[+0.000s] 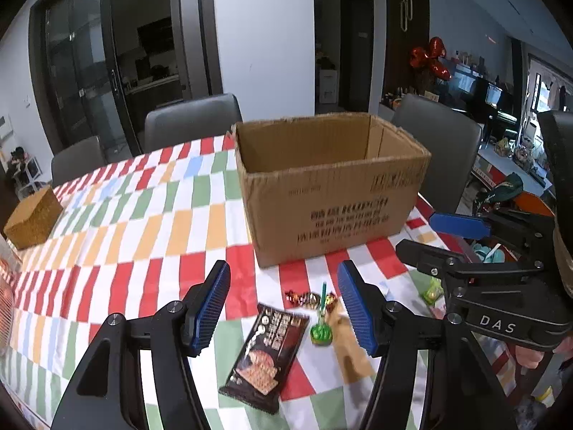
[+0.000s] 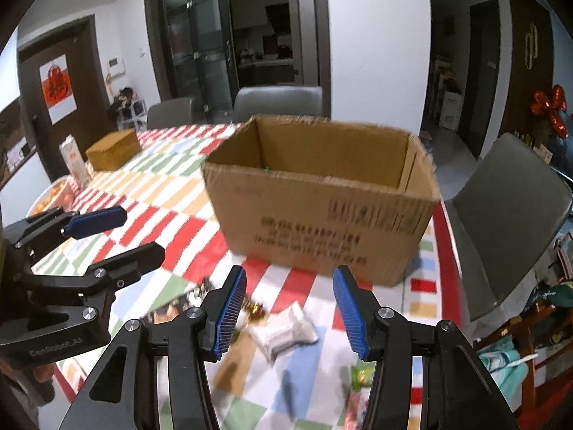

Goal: Organize snacks
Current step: 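Move both open tools back toward the remaining snacks on the table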

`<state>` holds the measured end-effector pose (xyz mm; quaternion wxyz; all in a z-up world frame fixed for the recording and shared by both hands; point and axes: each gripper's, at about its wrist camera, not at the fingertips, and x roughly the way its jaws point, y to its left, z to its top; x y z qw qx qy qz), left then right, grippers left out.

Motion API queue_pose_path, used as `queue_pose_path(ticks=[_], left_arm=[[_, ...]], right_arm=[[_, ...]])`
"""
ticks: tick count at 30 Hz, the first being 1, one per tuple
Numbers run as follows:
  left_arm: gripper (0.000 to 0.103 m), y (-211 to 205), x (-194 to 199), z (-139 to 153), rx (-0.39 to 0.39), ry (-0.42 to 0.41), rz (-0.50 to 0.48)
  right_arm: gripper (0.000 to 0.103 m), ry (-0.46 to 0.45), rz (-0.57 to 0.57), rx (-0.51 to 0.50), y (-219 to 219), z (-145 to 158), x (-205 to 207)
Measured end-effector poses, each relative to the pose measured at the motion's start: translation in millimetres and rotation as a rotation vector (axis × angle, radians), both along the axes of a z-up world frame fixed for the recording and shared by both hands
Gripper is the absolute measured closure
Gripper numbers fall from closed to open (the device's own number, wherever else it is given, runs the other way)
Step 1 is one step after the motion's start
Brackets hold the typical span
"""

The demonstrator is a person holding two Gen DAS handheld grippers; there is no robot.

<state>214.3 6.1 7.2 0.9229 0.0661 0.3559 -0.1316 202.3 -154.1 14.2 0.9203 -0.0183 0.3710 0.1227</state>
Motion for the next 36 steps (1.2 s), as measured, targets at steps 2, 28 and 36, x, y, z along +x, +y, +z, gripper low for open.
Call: queue_pose_path(ticks=[2, 28, 36], left_arm=[[0.042, 2, -4, -7, -0.005, 0.014, -0.005], [0.054, -8, -1, -89, -0.042, 0.177, -0.089], [0.059, -13, 13, -99, -0.059, 0.201, -0.083]], right_arm=[[0.051, 0.025, 0.003, -0.006, 2, -7, -1], [0.051, 0.220, 0.014, -0.020, 12, -84, 24], [0.047, 0.289, 0.007, 0.007, 9, -100, 42]])
